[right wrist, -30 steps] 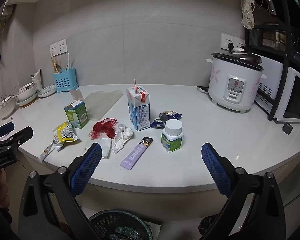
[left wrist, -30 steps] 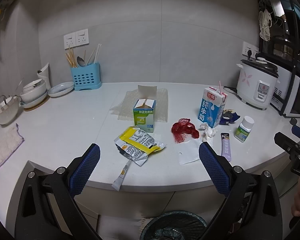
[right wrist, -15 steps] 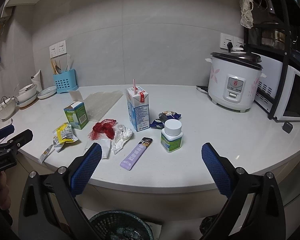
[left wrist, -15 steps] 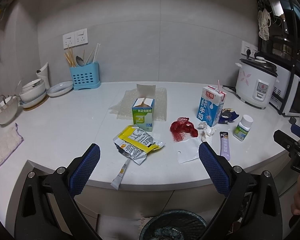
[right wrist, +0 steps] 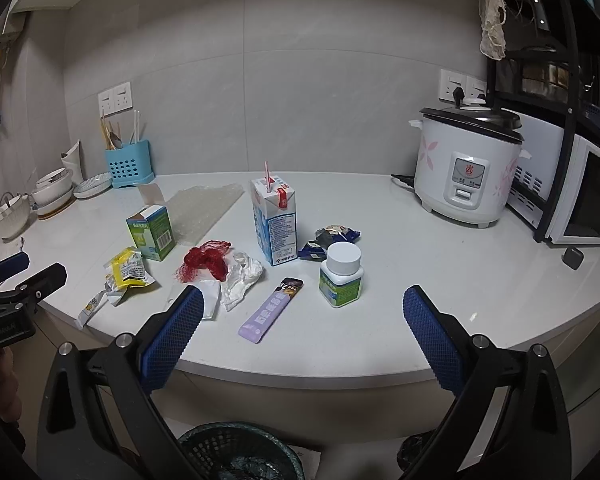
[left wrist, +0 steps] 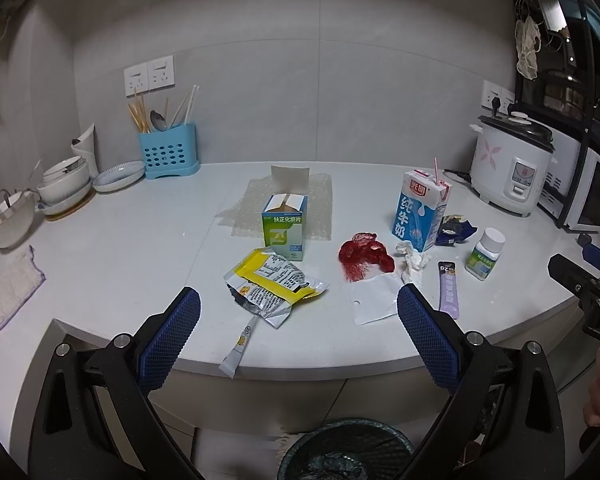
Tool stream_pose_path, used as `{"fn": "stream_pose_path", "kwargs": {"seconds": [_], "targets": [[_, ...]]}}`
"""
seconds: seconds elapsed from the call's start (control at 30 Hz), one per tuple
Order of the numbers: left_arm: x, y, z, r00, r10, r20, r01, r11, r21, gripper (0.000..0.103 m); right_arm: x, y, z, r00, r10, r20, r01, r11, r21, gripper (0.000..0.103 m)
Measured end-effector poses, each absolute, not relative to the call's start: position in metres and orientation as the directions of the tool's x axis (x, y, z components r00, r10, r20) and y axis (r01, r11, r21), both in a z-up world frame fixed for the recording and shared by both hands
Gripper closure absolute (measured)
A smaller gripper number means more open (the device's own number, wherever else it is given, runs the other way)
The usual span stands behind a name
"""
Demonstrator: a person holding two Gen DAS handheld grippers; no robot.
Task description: Collect trash
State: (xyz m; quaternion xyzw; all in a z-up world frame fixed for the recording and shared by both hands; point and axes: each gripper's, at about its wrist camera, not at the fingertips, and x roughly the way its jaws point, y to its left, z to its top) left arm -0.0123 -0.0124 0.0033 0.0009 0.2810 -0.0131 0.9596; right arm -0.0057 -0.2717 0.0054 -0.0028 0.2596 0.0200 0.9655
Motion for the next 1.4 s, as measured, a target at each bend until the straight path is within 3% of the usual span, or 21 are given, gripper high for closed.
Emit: {"fn": "stream_pose_path", "kwargs": {"seconds": [0.47,1.07,1.4], "targets": [[0.000,-0.011,-0.007,0.831,-0.008,-0.557,0.009,1.000,-0.001,0.007,0.005,-0.275,0.000,0.859,0.027,-0.511,-0.030,1.000,0.004,0.007],[0.112,0.002,-0.065,0.711,0.064,-0.700,-0.060,0.998,0.030,0.007,0.120,-0.298,-0.051,0.777,0.000,-0.630,0.022,0.999,0.027,0.008],[0.148,0.006,-0.092,0.656,0.077,-0.751,-0.074,0.997,0.038,0.013,0.164,-0.302,-0.086,0.729,0.018,-0.684,0.021,0.999,0.048,0.025]]}}
